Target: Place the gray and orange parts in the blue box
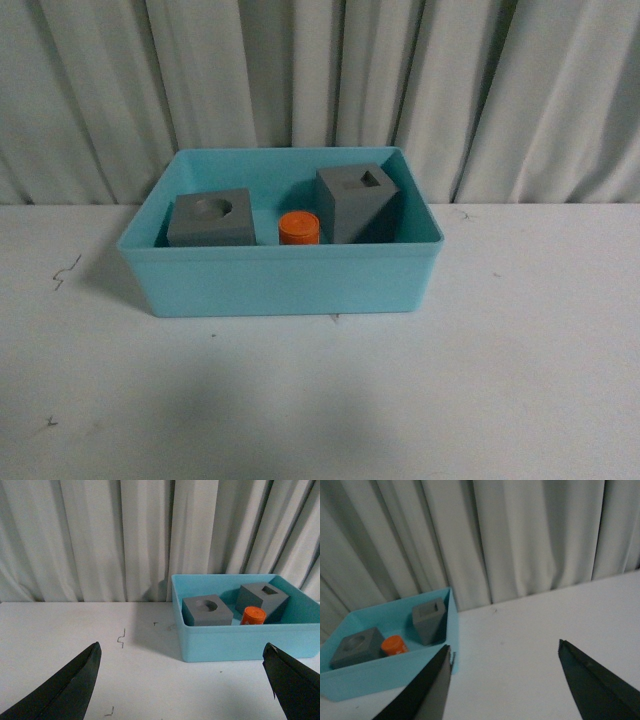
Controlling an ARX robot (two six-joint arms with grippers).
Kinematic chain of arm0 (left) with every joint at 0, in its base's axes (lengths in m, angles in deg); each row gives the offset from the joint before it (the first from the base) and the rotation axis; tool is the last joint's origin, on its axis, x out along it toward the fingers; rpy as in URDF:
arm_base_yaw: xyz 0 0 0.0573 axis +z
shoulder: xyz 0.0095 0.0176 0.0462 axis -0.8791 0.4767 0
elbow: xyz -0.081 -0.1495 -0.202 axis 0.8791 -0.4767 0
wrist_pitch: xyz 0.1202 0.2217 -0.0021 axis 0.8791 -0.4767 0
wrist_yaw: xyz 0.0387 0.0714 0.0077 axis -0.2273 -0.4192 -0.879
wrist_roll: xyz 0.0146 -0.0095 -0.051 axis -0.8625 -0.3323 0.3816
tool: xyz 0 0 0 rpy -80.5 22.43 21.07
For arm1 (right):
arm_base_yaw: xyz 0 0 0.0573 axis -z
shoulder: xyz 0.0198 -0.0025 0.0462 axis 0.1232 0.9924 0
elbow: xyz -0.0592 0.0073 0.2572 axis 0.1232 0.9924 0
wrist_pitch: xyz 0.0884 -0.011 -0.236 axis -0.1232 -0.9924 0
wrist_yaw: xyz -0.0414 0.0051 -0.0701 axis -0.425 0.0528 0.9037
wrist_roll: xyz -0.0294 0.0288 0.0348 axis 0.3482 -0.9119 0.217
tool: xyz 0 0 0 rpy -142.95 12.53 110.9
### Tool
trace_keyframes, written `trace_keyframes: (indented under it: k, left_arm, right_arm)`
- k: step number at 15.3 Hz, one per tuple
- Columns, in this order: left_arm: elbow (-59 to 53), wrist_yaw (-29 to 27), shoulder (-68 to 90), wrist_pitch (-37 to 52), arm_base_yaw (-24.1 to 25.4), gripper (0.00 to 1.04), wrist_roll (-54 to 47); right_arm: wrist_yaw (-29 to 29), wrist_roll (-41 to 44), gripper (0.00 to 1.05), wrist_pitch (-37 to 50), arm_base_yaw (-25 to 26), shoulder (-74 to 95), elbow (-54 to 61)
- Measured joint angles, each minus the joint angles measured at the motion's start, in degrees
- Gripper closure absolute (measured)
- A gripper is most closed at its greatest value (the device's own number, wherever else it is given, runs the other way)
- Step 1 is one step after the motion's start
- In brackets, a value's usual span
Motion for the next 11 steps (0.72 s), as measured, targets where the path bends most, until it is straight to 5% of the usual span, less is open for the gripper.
trace_keyframes:
  k: [1,3,6,11]
  left_arm:
    - [0.0,0.13,0.0,0.04,0.0,0.07,0.0]
    - [0.0,0.11,0.0,0.04,0.0,0.07,0.0]
    - [0.0,0.11,0.0,0.04,0.0,0.07,0.0]
    - [0.0,0.11,0.0,0.04,0.0,0.07,0.0]
  right_arm:
    - [-7.21,11.74,0.68,1.53,7.17,-6.6,3.78]
    - [-11.06,13.27,0.91,-0.55,11.17,-10.08,5.09]
    - [-12.52,13.51,1.02,-1.38,12.63,-11.67,5.66]
    - [-14.6,14.08,1.03,-2.89,14.78,-13.73,6.32]
